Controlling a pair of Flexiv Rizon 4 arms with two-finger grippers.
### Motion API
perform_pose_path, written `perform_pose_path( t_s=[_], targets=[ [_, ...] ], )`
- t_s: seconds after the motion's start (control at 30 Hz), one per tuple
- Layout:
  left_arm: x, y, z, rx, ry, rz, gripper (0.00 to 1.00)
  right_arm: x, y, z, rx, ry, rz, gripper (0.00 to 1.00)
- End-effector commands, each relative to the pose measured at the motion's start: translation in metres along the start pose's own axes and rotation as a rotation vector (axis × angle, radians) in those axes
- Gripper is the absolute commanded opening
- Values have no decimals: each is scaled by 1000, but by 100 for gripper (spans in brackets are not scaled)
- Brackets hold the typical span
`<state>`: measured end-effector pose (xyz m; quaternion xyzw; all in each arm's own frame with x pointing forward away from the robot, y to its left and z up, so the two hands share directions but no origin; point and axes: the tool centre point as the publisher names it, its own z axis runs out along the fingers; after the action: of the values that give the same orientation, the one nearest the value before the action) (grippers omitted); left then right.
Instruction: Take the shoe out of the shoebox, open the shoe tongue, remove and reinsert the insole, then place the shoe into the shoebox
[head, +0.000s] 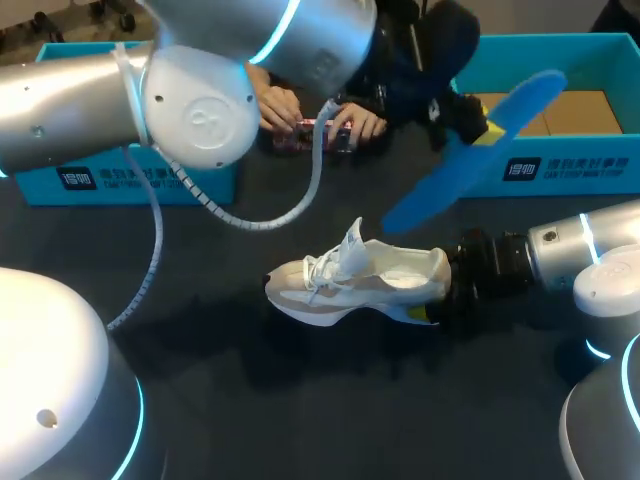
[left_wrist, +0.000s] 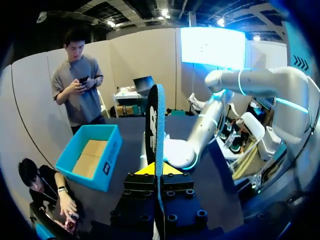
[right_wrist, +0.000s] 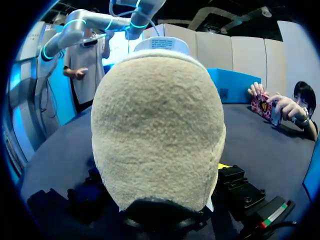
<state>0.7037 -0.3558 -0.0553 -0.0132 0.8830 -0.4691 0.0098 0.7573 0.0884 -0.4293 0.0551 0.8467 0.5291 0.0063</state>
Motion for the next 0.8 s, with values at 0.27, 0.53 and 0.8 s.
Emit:
perform_pose_path(
  t_s=[0.27, 0.53, 0.8],
  targets=[
    [1, -17, -23, 243, 98, -153, 0, -3, -3, 6, 4, -1, 0, 0],
    [-10, -26, -47, 397, 227, -204, 0, -3, -3, 6, 4, -1, 0, 0],
    [-19, -28, -56, 420, 321, -196, 0, -3, -3, 6, 4, -1, 0, 0]
  ],
)
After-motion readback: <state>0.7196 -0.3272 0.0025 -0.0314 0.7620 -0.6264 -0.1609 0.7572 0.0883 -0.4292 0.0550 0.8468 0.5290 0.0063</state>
